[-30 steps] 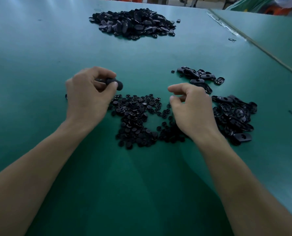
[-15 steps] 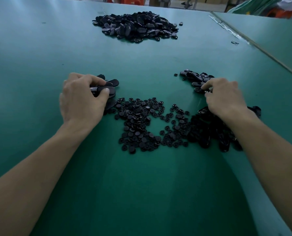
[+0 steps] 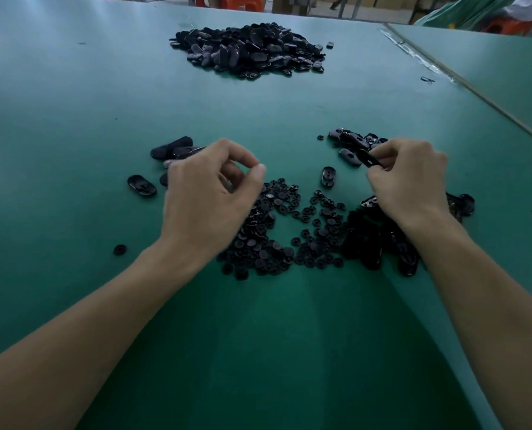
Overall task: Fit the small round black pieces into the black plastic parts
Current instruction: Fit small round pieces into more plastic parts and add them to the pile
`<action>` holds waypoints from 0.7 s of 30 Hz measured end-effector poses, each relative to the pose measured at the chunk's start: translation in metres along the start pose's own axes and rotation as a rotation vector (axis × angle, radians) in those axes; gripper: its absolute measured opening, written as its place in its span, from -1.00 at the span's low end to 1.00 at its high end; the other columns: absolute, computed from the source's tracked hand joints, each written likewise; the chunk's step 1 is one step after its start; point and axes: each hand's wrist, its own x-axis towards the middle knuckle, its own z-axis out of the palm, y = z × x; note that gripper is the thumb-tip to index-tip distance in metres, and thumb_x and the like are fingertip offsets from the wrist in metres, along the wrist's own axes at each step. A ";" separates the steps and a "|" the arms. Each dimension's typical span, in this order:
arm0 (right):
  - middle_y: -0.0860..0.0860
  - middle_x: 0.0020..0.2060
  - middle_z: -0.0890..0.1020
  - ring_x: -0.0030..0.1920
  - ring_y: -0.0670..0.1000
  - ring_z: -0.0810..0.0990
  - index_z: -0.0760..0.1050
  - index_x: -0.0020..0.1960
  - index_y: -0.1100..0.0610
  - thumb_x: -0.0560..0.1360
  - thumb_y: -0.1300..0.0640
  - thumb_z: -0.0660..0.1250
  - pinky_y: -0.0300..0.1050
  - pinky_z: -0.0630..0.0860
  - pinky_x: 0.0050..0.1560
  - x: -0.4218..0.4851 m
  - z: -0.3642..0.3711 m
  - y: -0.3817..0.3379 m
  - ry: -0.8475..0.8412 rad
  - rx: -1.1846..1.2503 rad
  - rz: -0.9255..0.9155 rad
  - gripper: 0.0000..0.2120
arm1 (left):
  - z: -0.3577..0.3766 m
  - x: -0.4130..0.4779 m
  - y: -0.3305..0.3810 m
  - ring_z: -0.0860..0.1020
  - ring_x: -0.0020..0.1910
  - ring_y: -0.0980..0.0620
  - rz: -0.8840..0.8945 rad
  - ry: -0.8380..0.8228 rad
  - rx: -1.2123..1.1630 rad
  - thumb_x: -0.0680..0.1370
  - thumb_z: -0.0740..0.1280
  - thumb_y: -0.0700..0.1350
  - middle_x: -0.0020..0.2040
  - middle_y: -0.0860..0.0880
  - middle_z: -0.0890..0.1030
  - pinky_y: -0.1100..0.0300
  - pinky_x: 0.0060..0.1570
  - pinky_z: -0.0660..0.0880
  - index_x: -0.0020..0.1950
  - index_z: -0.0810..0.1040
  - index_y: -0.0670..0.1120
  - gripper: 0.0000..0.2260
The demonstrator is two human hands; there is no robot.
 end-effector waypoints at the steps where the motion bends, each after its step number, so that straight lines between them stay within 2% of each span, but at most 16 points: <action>1: 0.01 -0.14 0.66 -0.11 -0.08 0.64 0.65 0.08 0.12 0.48 0.31 0.36 -0.33 0.53 0.06 -0.006 -0.001 -0.007 0.014 0.055 -0.040 -0.77 | 0.003 -0.004 0.005 0.49 -0.48 0.22 -0.012 -0.031 -0.060 0.52 0.44 0.01 -0.41 0.14 0.58 0.49 -0.40 0.35 -0.15 0.62 0.07 -0.93; 2: -0.05 -0.20 0.65 -0.20 -0.20 0.61 0.66 0.04 0.10 0.47 0.31 0.39 -0.47 0.49 -0.05 -0.014 -0.001 -0.015 0.013 0.134 -0.085 -0.79 | 0.006 -0.007 0.008 0.46 -0.52 0.22 -0.029 -0.067 -0.115 0.52 0.44 0.04 -0.41 0.14 0.60 0.49 -0.42 0.32 -0.15 0.62 0.07 -0.91; 4: -0.16 -0.24 0.65 -0.28 -0.26 0.60 0.65 -0.03 0.04 0.45 0.31 0.45 -0.50 0.48 -0.18 -0.031 0.001 -0.031 -0.016 0.329 -0.157 -0.80 | 0.009 -0.012 0.013 0.43 -0.56 0.22 -0.073 -0.129 -0.207 0.52 0.41 0.14 -0.41 0.09 0.64 0.45 -0.46 0.31 -0.14 0.62 0.09 -0.85; 6: -0.17 -0.26 0.67 -0.26 -0.19 0.64 0.65 -0.10 -0.01 0.44 0.29 0.48 -0.33 0.55 -0.19 -0.048 0.005 -0.044 -0.043 0.483 -0.199 -0.80 | 0.012 -0.014 0.014 0.45 -0.56 0.23 -0.128 -0.149 -0.293 0.50 0.35 0.23 -0.39 0.08 0.67 0.40 -0.46 0.34 -0.12 0.62 0.10 -0.78; 8: -0.07 -0.23 0.70 -0.23 -0.09 0.67 0.66 -0.13 -0.01 0.43 0.29 0.49 -0.13 0.62 -0.14 -0.061 0.011 -0.051 -0.067 0.587 -0.210 -0.80 | 0.012 -0.014 0.013 0.44 -0.57 0.21 -0.183 -0.147 -0.377 0.49 0.34 0.25 -0.35 0.06 0.69 0.32 -0.49 0.37 -0.10 0.62 0.08 -0.74; 10: -0.01 -0.19 0.71 -0.19 -0.03 0.69 0.67 -0.16 -0.04 0.43 0.31 0.47 0.01 0.64 -0.09 -0.069 0.017 -0.054 -0.095 0.673 -0.208 -0.76 | 0.012 -0.014 0.012 0.48 -0.56 0.14 -0.217 -0.151 -0.441 0.52 0.39 0.16 -0.33 0.04 0.69 0.30 -0.51 0.39 -0.11 0.62 0.06 -0.81; 13: -0.02 -0.15 0.72 -0.13 0.00 0.71 0.67 -0.16 -0.08 0.42 0.33 0.46 0.07 0.64 -0.02 -0.076 0.022 -0.051 -0.126 0.713 -0.184 -0.71 | 0.013 -0.017 0.010 0.62 -0.46 0.06 -0.233 -0.180 -0.527 0.55 0.46 -0.10 -0.32 0.00 0.69 0.28 -0.54 0.46 -0.12 0.63 -0.01 -0.94; 16: -0.08 -0.18 0.73 -0.14 -0.07 0.71 0.68 -0.03 -0.04 0.44 0.29 0.44 0.00 0.66 -0.02 -0.078 0.022 -0.045 -0.170 0.711 -0.130 -0.75 | 0.013 -0.018 0.009 0.66 -0.37 0.07 -0.259 -0.195 -0.622 0.52 0.47 -0.26 -0.28 -0.03 0.71 0.27 -0.42 0.54 -0.05 0.63 -0.07 -0.89; 18: -0.08 -0.19 0.73 -0.18 -0.13 0.71 0.66 0.05 0.02 0.48 0.23 0.45 -0.15 0.64 -0.06 -0.077 0.020 -0.042 -0.184 0.738 -0.099 -0.80 | 0.013 -0.017 0.009 0.68 -0.33 0.05 -0.262 -0.212 -0.654 0.50 0.47 -0.29 -0.25 -0.08 0.71 0.26 -0.35 0.57 -0.02 0.61 -0.08 -0.85; 21: -0.12 -0.30 0.70 -0.34 -0.20 0.64 0.66 -0.02 0.07 0.51 0.22 0.44 -0.38 0.52 -0.25 -0.077 0.018 -0.043 -0.209 0.812 -0.083 -0.92 | 0.012 -0.017 0.009 0.70 -0.31 0.03 -0.256 -0.247 -0.685 0.47 0.50 -0.25 -0.25 -0.06 0.72 0.25 -0.30 0.60 -0.02 0.59 -0.09 -0.83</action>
